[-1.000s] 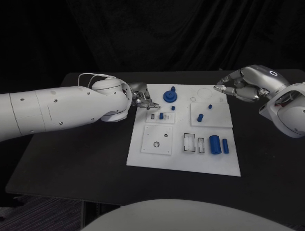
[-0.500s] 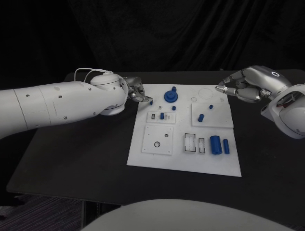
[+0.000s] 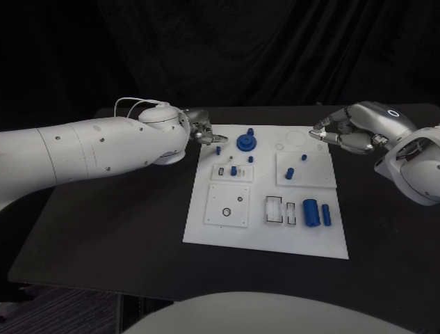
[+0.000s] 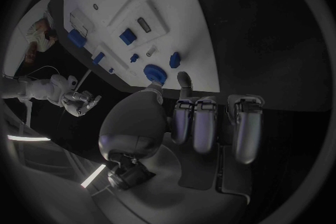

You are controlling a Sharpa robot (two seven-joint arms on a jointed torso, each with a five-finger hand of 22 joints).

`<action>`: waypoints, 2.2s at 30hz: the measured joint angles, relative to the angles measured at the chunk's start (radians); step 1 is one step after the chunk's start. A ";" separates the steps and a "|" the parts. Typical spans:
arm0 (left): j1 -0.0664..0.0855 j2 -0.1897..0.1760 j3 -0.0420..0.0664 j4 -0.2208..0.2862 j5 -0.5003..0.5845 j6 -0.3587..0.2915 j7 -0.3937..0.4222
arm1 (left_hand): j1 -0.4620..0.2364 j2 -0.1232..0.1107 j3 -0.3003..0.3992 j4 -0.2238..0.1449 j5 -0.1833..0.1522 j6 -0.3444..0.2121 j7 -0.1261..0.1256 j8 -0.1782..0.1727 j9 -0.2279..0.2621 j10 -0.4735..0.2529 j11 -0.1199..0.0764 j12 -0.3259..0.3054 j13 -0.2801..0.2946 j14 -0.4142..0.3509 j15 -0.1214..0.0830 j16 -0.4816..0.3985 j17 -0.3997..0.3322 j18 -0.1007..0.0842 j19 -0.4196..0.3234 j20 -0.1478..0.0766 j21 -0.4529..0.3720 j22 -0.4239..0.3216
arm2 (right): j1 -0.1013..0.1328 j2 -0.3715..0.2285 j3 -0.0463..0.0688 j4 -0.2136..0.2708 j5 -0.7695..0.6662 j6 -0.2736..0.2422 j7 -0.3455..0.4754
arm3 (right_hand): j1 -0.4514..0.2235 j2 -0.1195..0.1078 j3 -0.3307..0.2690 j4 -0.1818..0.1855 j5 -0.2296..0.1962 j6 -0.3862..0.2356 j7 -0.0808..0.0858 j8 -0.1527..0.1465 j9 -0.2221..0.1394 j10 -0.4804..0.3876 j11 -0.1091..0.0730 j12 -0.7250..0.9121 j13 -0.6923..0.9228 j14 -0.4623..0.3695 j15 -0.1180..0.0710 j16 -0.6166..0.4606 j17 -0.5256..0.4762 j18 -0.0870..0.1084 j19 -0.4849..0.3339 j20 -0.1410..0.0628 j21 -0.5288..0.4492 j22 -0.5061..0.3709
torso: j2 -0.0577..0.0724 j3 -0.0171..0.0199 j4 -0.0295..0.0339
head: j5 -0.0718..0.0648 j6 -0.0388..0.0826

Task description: Assemble the parts on the task board

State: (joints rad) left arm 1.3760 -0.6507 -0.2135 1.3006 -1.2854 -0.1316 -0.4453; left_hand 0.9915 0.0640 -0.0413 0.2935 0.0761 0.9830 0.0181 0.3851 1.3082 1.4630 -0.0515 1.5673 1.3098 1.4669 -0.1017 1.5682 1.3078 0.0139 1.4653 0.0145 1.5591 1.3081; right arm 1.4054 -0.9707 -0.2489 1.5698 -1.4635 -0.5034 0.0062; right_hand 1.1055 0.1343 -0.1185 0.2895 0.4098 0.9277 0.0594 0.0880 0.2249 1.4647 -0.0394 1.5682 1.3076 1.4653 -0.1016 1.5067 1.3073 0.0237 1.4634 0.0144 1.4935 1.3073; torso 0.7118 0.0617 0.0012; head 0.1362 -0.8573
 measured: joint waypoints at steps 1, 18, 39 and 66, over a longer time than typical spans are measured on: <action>0.000 0.004 0.000 -0.005 -0.001 0.000 0.003 | 0.000 0.000 0.000 0.000 0.000 0.000 0.000 0.000 0.000 0.000 0.000 0.000 0.000 0.000 0.000 0.000 0.000 0.000 0.000 0.000 0.000 0.000 | 0.000 0.001 0.000 -0.001 0.000 0.000 0.000 | 0.000 0.000 0.000 0.000 0.000 0.000 0.000 0.000 0.000 0.000 0.000 0.000 0.000 0.000 0.000 0.000 0.000 0.000 0.000 0.000 0.000 0.000 | 0.000 0.0000 -0.0001 | 0.001 0.001; 0.000 0.034 0.000 -0.045 -0.005 0.008 0.026 | 0.019 -0.001 -0.008 -0.008 0.062 0.004 -0.004 0.000 0.000 0.000 0.000 0.000 0.000 0.000 0.000 0.000 0.000 0.000 0.000 0.000 0.000 0.000 | -0.004 0.001 0.000 -0.003 0.000 0.002 0.000 | 0.004 0.004 0.000 0.000 0.004 0.000 0.000 0.000 0.000 0.000 0.000 0.000 0.000 0.000 0.000 0.000 0.000 0.000 0.000 0.000 0.000 0.001 | -0.002 0.0011 -0.0012 | 0.002 0.002; -0.001 0.049 0.000 -0.064 -0.007 0.043 0.024 | 0.064 -0.006 -0.004 -0.012 0.115 0.004 -0.004 -0.005 0.000 0.000 0.000 0.000 0.000 0.000 0.000 0.000 0.000 0.000 0.000 0.000 0.000 0.000 | -0.004 -0.002 0.000 0.001 0.000 -0.002 0.011 | 0.013 0.003 0.000 0.000 0.016 0.007 -0.001 0.000 0.000 0.000 0.000 0.000 0.000 0.000 0.000 0.000 0.000 0.000 0.000 0.000 0.000 0.000 | -0.001 0.0009 0.0002 | 0.001 -0.005; -0.004 0.057 0.000 -0.079 -0.007 0.083 0.021 | 0.072 -0.006 -0.004 -0.012 0.124 0.004 -0.004 -0.005 -0.001 0.000 0.000 0.000 0.000 0.000 0.000 0.000 0.000 0.000 0.000 0.000 0.000 -0.001 | -0.004 -0.001 0.000 0.002 0.000 -0.002 0.012 | 0.013 0.003 0.000 0.000 0.016 0.007 -0.001 0.000 0.000 0.000 0.000 0.000 0.000 0.000 0.000 0.000 0.000 0.000 0.000 0.000 0.000 0.000 | -0.001 0.0011 -0.0004 | 0.002 -0.014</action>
State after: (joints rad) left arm 1.3718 -0.5939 -0.2135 1.2219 -1.2926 -0.0490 -0.4240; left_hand 1.0631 0.0584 -0.0450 0.2813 0.1999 0.9865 0.0143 0.3804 1.3076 1.4630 -0.0515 1.5673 1.3098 1.4669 -0.1017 1.5682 1.3074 0.0138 1.4653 0.0145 1.5590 1.3075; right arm 1.4012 -0.9719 -0.2487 1.5714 -1.4635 -0.5054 0.0177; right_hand 1.1186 0.1371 -0.1185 0.2894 0.4254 0.9342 0.0584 0.0880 0.2250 1.4647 -0.0394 1.5682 1.3073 1.4653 -0.1016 1.5067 1.3073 0.0237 1.4634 0.0144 1.4935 1.3075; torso 0.7103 0.0628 0.0009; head 0.1387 -0.8717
